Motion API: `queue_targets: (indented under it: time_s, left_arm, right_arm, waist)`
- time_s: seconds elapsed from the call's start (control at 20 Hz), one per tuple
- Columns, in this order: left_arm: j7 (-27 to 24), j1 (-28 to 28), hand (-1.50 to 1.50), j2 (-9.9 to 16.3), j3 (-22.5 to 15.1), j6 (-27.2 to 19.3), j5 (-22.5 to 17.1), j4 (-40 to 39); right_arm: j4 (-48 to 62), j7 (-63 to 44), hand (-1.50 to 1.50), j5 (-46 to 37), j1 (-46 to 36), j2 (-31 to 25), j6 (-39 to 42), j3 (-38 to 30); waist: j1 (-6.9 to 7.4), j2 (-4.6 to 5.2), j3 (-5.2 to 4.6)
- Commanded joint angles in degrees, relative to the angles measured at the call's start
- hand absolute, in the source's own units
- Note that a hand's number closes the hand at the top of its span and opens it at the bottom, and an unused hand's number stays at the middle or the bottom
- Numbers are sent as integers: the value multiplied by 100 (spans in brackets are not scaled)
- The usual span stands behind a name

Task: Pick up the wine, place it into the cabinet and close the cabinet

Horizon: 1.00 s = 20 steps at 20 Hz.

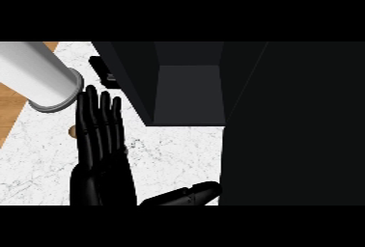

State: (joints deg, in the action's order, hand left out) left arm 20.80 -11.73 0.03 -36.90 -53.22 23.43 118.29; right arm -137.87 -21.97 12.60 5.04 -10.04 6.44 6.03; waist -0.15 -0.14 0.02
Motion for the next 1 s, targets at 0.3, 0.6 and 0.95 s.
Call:
queue_targets:
  time_s: [0.3, 0.6, 0.95]
  left_arm:
    - [952, 233, -150, -3, -259, -400, 1184, 552]
    - [1399, 360, -150, 26, 307, 109, 1440, 921]
    - [1383, 1056, -150, 180, 6, 39, 1665, 1360]
  right_arm:
    - [-453, -517, -150, 281, -189, -64, -12, -303]
    - [-638, -190, -150, 28, 374, 142, 95, -17]
    - [-885, -1060, -150, 324, -482, 1, -292, -405]
  waist:
    - [12, -1, 1]
    - [-2, -1, 0]
    - [10, 1, -5]
